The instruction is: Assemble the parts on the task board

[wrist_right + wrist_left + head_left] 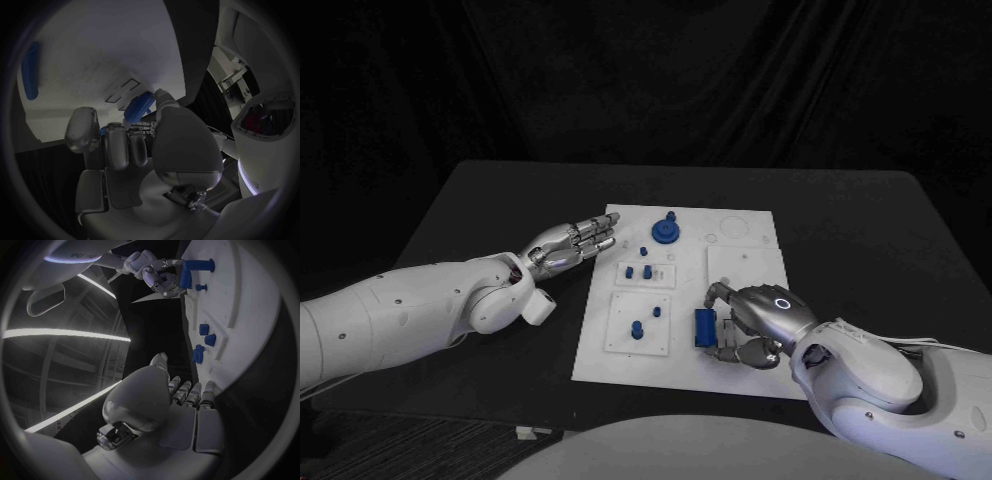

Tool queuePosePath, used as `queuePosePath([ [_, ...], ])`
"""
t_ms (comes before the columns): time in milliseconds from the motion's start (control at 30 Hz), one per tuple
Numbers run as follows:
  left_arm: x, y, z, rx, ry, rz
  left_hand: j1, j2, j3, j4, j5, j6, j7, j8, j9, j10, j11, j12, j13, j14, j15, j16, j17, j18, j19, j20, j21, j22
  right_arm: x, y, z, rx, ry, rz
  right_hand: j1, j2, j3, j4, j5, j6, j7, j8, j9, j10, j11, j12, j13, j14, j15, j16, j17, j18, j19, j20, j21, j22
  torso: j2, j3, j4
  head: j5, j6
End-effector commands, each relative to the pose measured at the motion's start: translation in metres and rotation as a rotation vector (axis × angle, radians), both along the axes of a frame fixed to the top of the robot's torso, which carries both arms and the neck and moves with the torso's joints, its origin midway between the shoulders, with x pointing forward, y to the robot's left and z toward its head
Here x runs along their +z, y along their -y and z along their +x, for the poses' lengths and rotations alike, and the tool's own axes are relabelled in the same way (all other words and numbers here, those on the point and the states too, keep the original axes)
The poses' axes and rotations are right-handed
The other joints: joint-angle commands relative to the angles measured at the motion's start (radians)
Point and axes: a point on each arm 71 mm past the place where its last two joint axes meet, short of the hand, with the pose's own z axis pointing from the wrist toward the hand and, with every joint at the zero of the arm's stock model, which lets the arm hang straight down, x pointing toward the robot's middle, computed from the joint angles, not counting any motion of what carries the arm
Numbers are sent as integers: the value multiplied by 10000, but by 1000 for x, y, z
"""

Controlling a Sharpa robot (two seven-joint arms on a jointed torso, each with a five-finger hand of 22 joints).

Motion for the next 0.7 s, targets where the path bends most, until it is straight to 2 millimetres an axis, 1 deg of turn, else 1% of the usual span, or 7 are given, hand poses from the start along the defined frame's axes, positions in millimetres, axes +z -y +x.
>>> queuePosePath([
  [33, -5, 2, -3, -170, -295, 20, 96, -17, 48, 15, 60, -7, 70, 39, 11, 5, 57, 46, 13, -17, 66, 3, 3, -30, 9, 62, 67, 12, 0, -1, 0, 5, 99, 214, -8, 77, 50, -2, 32, 90, 19, 48, -11, 729, -25, -36, 2269, 583, -2, -61, 274, 101, 13, 19, -40, 1458, 4, 2, 8, -13, -1],
  [400, -6, 2, -4, -185, -370, 56, 100, -12, 70, 6, 65, 21, 129, 42, 12, 24, 111, 70, 20, -11, 72, 7, 5, -33, 13, 68, 71, 15, -2, 0, 1, -61, -45, 304, -209, 627, 276, -103, 428, 716, -101, 444, -23, 782, -122, 24, 2329, 600, -79, -21, 336, 95, 39, -46, -10, 1471, 17, -2, 7, -17, -1],
  [533, -6, 3, -4, -203, -399, 62, 100, -12, 70, 6, 65, 21, 129, 42, 12, 24, 111, 70, 20, -11, 72, 7, 5, -33, 13, 68, 71, 15, -3, 0, 1, -68, -131, 177, 148, 608, 382, -272, 924, 794, -111, 432, -101, 771, -134, 13, 2317, 593, -93, -39, 306, 97, 31, -67, -39, 1466, 15, 0, 8, -17, -1],
  [600, -6, 3, -4, -210, -410, 64, 102, -11, 76, 3, 66, 26, 136, 42, 12, 30, 142, 76, 22, -11, 71, 7, 5, -33, 15, 69, 73, 17, -3, 0, 1, -63, -137, 172, 453, 581, 490, -446, 1320, 812, -109, 421, -138, 766, -136, 9, 2314, 589, -96, -50, 289, 98, 24, -72, -55, 1462, 10, 0, 7, -11, -1],
  [633, -6, 3, -4, -212, -415, 66, 102, -11, 76, 3, 66, 26, 136, 42, 12, 30, 142, 76, 22, -11, 71, 7, 5, -33, 15, 69, 73, 17, -3, 0, 1, -61, -129, 190, 551, 601, 577, -477, 1915, 865, -115, 419, -167, 770, -150, 14, 2319, 590, -108, -46, 296, 97, 23, -81, -54, 1464, 8, 1, 7, -12, -1],
  [667, -6, 3, -4, -215, -421, 68, 102, -11, 76, 3, 66, 26, 136, 42, 12, 30, 142, 76, 22, -11, 71, 7, 5, -33, 15, 69, 73, 17, -3, 1, 1, -59, -114, 218, 539, 622, 613, -448, 2204, 911, -118, 418, -184, 782, -158, 27, 2333, 594, -112, -35, 316, 97, 24, -86, -51, 1465, 7, 1, 10, -4, -1],
  [700, -6, 3, -4, -218, -427, 70, 102, -11, 76, 3, 66, 26, 136, 42, 12, 30, 142, 76, 22, -11, 71, 7, 5, -33, 15, 69, 73, 17, -2, 1, 1, -59, -94, 254, 539, 622, 613, -448, 2204, 911, -118, 418, -184, 782, -158, 27, 2333, 594, -112, -35, 316, 97, 24, -86, -51, 1465, 6, 1, 10, 7, -1],
])
